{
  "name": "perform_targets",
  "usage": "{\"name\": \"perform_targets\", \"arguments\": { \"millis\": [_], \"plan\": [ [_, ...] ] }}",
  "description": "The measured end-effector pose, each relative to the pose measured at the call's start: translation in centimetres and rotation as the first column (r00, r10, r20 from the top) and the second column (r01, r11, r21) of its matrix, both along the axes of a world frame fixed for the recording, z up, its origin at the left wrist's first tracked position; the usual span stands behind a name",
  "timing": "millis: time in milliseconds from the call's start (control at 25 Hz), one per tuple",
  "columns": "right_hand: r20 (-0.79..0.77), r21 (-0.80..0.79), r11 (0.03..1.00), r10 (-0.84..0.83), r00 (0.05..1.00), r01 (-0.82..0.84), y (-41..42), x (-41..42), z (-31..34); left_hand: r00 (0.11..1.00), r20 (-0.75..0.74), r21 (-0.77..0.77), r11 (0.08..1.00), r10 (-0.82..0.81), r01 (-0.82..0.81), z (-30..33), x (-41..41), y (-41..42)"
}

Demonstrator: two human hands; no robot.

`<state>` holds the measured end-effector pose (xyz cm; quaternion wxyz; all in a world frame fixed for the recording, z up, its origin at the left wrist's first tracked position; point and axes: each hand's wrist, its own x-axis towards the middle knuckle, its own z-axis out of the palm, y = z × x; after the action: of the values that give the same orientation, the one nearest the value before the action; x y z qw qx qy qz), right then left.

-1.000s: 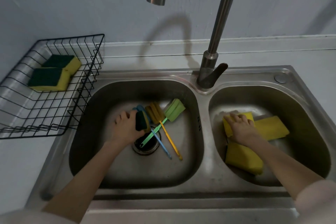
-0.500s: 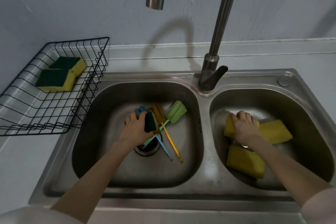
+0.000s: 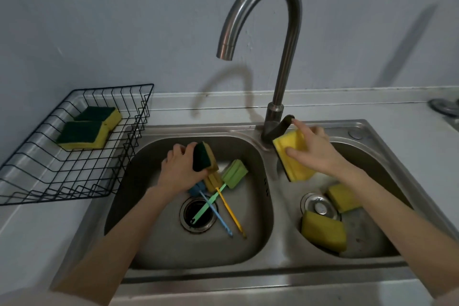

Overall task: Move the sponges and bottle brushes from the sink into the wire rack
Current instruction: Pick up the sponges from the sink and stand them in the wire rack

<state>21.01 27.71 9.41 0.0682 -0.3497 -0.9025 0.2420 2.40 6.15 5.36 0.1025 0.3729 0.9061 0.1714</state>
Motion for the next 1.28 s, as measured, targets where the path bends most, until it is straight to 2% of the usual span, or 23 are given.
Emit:
{"name": "perform_targets", "arguments": {
  "millis": [200,400,520,840,960,1120,1280],
  "plan": [
    [-0.269,-0.248,0.958,0.075,0.960,-0.144,-4.0,-3.0,4.4,0.999,-0.044,0.142,0.989,-0.029,0.035,3.9,-1.4,-2.1],
    [-0.403,-0.372,0.884,0.121,0.907,-0.284,-8.1,-7.0,6.2,0.984,-0.179,0.255,0.966,0.002,0.044,7.2,-3.4,-6.1],
    [-0.457,-0.377,0.861,0.148,0.877,-0.342,-10.7,-9.9,6.6,0.976,-0.214,0.267,0.963,0.037,0.022,8.5,-4.9,-9.1],
    [-0.465,-0.217,0.896,0.255,0.848,-0.388,-17.5,-18.3,5.9,0.960,-0.206,0.216,0.966,0.188,-0.143,8.1,-9.8,-18.3],
    [-0.384,-0.221,0.876,0.325,0.864,-0.428,-20.4,-21.7,4.5,0.955,-0.178,0.212,0.956,0.239,-0.200,7.3,-11.6,-21.6],
    [-0.218,-0.228,0.850,0.430,0.876,-0.474,-24.4,-26.2,1.7,0.965,-0.146,0.170,0.966,0.219,-0.193,5.9,-13.5,-24.5],
    [-0.197,-0.303,0.833,0.421,0.886,-0.463,-26.2,-29.4,-0.7,0.968,-0.135,0.181,0.965,0.214,-0.188,4.7,-14.5,-25.7]
  ]
}}
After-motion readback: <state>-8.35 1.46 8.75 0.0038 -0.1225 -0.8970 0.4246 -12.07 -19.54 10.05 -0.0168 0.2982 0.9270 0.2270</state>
